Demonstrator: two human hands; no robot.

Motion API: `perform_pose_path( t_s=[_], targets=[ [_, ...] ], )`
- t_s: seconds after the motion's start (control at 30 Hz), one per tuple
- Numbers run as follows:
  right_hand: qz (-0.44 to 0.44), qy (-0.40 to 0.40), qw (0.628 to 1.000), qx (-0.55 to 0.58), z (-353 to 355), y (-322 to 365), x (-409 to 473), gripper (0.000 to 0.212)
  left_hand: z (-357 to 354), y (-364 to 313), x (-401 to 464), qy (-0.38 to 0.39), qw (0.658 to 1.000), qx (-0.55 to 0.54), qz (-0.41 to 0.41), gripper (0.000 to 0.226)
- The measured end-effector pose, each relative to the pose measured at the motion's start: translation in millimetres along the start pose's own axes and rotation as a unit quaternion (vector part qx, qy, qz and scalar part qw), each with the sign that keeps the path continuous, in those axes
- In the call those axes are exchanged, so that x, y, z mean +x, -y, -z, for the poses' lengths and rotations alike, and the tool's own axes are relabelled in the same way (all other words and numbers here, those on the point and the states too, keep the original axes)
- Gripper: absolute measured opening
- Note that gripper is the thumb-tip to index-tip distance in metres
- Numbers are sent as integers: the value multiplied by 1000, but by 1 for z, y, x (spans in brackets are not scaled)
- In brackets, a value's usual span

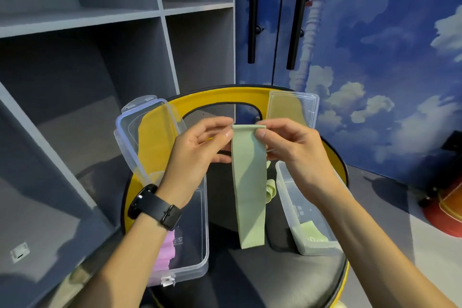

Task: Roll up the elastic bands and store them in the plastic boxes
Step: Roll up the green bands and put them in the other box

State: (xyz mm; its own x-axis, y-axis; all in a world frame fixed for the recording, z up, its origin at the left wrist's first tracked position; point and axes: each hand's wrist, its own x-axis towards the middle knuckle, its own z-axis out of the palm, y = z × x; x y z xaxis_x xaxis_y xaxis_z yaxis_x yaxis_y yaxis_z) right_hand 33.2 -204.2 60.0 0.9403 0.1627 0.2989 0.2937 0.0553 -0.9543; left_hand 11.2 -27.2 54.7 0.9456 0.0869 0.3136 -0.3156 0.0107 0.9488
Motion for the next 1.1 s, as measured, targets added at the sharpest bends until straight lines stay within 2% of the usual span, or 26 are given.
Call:
perform_pose_path(
  t_s=[0.43, 0.87, 1.1],
  targets=[
    [-21, 18, 1000, 5, -6, -17, 16, 15, 2, 26, 15, 14, 1000, -5, 7, 26],
    [-36, 20, 998, 53, -3, -22, 13, 12, -4, 29, 15, -5, 999, 48, -8, 19],
    [-21, 16, 999, 43, 1, -25, 14, 8, -6, 30, 17, 0, 998, 55, -5, 20]
  ],
)
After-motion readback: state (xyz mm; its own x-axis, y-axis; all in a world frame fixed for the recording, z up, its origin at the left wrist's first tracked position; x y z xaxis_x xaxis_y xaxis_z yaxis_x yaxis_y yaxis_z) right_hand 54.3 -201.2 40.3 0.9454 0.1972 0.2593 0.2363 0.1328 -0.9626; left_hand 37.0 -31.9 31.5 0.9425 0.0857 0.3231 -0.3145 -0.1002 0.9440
